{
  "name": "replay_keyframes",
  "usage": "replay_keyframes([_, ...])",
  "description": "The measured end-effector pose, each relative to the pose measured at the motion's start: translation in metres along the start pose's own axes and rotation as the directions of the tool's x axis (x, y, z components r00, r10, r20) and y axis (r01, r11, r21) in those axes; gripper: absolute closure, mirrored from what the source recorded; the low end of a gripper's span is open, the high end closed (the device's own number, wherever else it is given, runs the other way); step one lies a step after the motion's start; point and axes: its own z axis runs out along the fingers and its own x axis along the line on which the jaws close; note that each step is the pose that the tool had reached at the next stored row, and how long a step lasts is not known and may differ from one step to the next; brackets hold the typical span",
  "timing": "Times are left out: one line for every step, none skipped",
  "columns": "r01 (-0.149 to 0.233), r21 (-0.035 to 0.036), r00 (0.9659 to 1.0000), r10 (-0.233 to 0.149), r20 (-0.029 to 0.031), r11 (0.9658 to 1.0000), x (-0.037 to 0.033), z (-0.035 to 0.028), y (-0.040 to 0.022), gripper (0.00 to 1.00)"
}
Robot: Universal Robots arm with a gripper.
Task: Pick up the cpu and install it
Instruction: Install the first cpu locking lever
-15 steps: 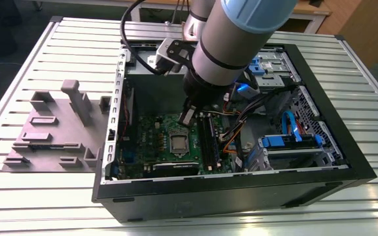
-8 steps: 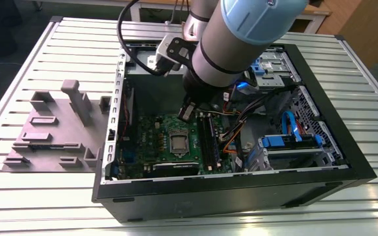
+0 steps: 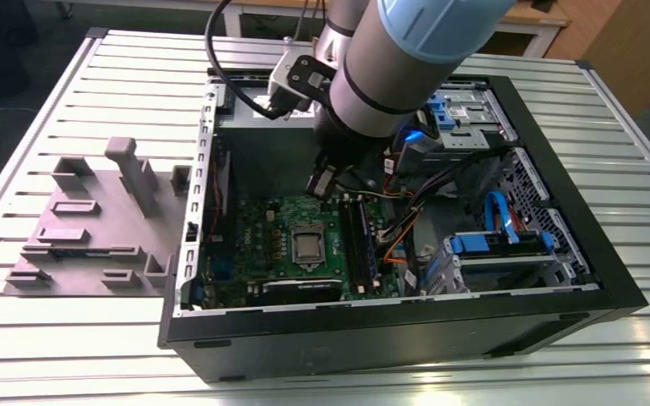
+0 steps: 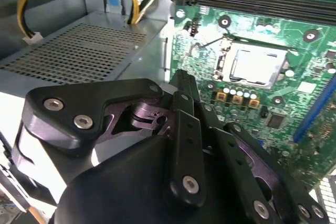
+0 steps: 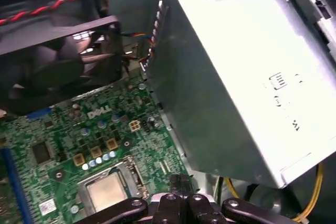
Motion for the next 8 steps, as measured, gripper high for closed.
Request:
replay_keyframes([0.000, 0.0000, 1.0000, 0.000, 0.0000, 1.0000, -0.0018, 0.0007, 0.0004, 0.90])
replay_keyframes([0.000, 0.0000, 1.0000, 0.000, 0.0001, 1.0000, -0.0036, 0.0016, 0.0008, 0.90])
replay_keyframes([0.000, 0.0000, 1.0000, 0.000, 0.0001, 1.0000, -0.0052, 0.0023, 0.0009, 0.90])
replay_keyframes([0.000, 0.0000, 1.0000, 0.000, 0.0001, 1.0000, -0.0067, 0.0031, 0.0008, 0.90])
replay_keyframes([0.000, -0.0001, 1.0000, 0.000, 0.0001, 1.0000, -0.0080, 0.0038, 0.0007, 0.90])
replay_keyframes([0.000, -0.0001, 1.0000, 0.000, 0.0000, 1.0000, -0.0092, 0.0045, 0.0004, 0.90])
replay_keyframes([0.000, 0.0000, 1.0000, 0.000, 0.0000, 1.0000, -0.0105, 0.0054, 0.0000, 0.90])
replay_keyframes([0.000, 0.0000, 1.0000, 0.000, 0.0000, 1.0000, -0.0121, 0.0064, -0.0003, 0.90])
